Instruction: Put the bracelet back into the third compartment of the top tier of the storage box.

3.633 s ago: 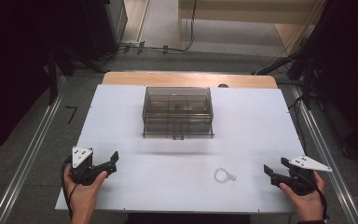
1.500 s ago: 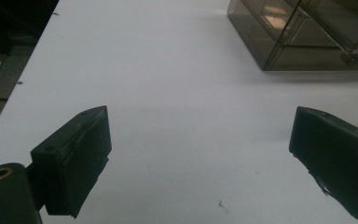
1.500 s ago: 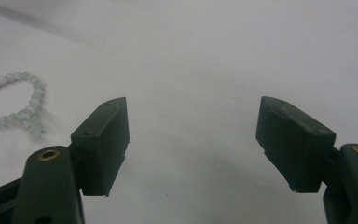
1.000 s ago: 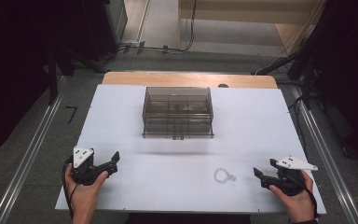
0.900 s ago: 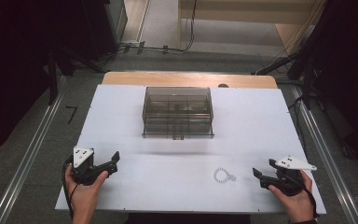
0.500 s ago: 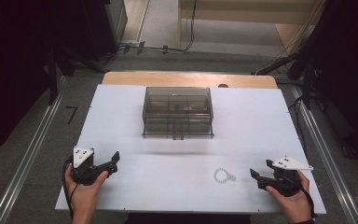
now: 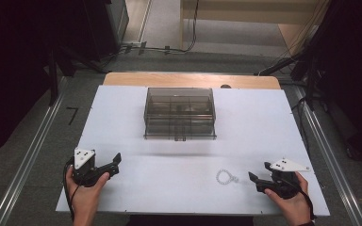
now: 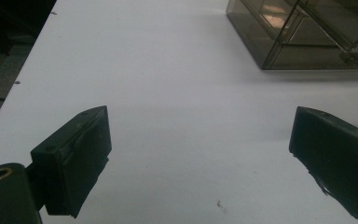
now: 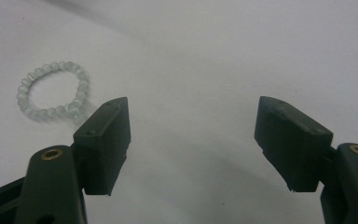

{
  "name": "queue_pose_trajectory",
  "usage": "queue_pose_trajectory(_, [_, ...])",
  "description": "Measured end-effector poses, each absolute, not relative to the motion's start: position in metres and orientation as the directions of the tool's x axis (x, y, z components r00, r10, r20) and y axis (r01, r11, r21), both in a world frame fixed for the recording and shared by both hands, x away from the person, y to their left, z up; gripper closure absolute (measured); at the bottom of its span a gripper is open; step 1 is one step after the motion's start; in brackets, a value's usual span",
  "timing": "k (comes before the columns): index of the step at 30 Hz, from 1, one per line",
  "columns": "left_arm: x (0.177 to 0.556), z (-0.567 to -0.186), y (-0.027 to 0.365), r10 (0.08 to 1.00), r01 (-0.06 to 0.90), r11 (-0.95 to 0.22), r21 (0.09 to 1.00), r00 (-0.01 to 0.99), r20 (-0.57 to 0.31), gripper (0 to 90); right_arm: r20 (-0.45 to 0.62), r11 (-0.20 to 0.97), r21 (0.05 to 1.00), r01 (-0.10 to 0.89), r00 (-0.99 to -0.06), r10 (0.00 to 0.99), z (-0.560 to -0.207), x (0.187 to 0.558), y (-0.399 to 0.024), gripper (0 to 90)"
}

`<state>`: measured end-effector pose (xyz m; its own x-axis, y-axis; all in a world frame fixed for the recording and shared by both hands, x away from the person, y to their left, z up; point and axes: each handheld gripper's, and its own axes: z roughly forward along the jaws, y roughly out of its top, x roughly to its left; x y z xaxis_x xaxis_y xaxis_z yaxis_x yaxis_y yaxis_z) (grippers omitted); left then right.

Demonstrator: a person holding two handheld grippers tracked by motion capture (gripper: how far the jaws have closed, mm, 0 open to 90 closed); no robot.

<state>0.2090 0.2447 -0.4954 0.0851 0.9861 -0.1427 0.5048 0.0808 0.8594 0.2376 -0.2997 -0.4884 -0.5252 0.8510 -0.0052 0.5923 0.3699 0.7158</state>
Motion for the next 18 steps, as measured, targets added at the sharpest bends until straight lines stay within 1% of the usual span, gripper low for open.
queue_pose_trajectory(18, [0.2090, -0.4954, 0.2447, 0.986, 0.505, 0.080, 0.859, 0.085, -0.142, 5.6, -0.004, 0.383, 0.714, 0.586, -0.544, 0.839, -0.4881, 0.2349, -0.2901, 27.1])
